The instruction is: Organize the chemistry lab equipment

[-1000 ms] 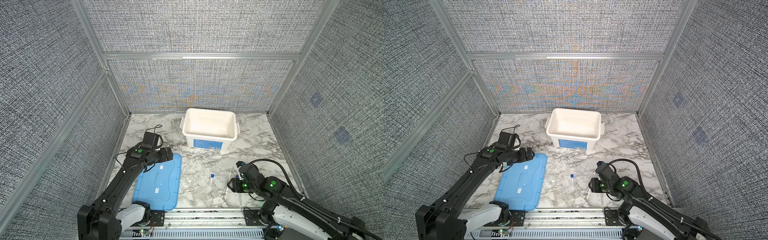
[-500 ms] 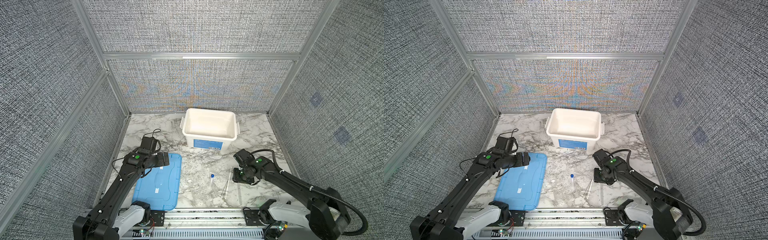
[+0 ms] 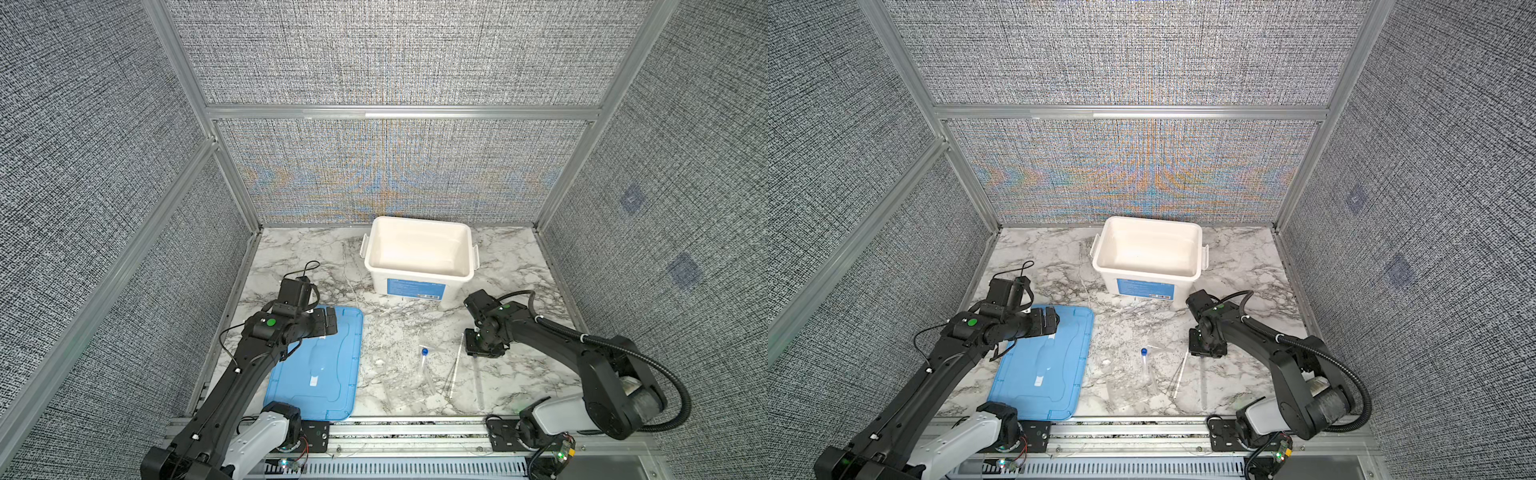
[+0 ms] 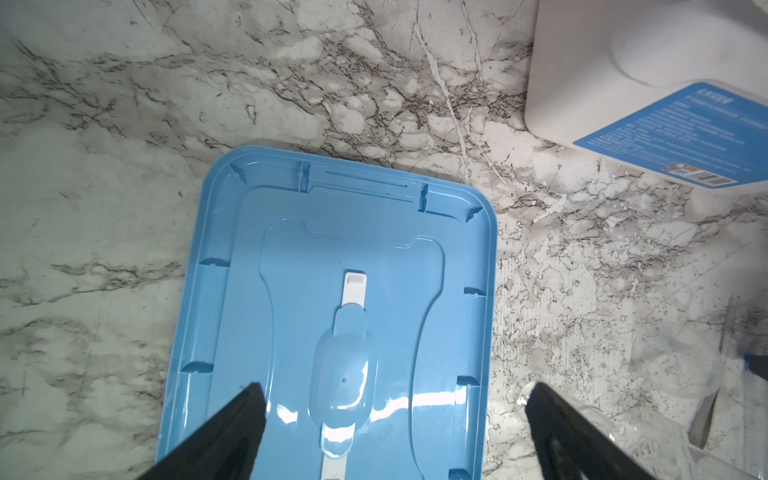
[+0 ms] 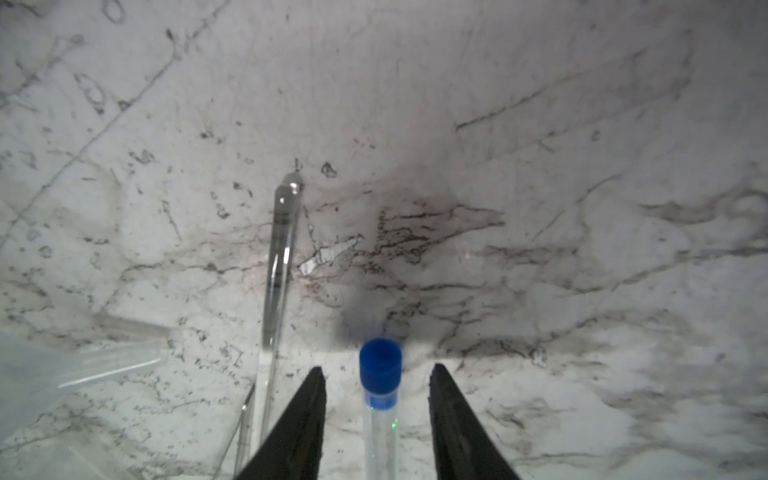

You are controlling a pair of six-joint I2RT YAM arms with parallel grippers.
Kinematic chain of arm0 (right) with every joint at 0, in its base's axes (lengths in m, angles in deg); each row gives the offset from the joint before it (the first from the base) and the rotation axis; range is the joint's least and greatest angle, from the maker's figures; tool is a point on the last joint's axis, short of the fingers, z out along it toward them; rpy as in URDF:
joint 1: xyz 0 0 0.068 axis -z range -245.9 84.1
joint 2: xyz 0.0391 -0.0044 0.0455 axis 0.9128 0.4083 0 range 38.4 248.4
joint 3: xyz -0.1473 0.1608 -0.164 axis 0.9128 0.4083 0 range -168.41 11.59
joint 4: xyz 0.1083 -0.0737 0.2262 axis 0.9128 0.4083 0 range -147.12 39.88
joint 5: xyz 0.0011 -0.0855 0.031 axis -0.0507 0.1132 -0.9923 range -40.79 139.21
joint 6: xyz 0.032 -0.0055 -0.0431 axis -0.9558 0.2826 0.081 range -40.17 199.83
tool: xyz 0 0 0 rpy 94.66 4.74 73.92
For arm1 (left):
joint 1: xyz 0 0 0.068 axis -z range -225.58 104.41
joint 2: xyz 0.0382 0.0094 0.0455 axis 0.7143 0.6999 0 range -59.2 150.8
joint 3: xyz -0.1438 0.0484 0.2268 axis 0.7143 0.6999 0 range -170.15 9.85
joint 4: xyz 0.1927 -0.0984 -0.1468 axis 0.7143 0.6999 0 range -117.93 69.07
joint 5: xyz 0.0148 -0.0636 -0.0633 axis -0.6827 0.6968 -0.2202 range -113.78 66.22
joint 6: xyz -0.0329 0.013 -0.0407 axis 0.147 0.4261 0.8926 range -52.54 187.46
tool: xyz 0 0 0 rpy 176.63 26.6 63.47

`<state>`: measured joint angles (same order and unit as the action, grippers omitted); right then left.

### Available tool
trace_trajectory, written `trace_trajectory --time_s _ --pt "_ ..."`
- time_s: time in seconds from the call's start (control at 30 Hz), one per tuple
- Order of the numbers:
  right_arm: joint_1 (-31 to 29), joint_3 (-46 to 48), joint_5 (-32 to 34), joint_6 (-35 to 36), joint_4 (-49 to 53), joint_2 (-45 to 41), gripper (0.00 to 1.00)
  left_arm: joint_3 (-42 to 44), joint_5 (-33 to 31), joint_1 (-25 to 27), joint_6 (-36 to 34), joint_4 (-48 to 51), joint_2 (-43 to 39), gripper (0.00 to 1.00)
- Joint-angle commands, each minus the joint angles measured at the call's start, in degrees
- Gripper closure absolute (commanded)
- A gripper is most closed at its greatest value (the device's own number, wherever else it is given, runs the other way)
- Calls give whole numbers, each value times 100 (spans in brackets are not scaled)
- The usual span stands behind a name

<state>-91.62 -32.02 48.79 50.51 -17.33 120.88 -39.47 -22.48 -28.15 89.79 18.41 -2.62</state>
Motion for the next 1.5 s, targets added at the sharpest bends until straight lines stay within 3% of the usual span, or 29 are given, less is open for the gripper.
trace_trajectory --time_s 0.0,0.47,1.07,1.2,1.47 --pt "5 14 45 86 -109 133 62 -10 -25 -9 -61 -30 16 1" --pt "1 127 53 85 -91 201 80 -7 19 -12 -51 -38 93 1" --pt "-4 393 72 83 -92 -1172 83 -9 -25 -11 -9 -47 28 1" --pt "-147 544 -126 213 -325 -1584 86 -25 13 -14 -23 -56 72 1" --pt "-472 399 125 354 68 -2113 88 -35 22 -12 -5 -69 57 1"
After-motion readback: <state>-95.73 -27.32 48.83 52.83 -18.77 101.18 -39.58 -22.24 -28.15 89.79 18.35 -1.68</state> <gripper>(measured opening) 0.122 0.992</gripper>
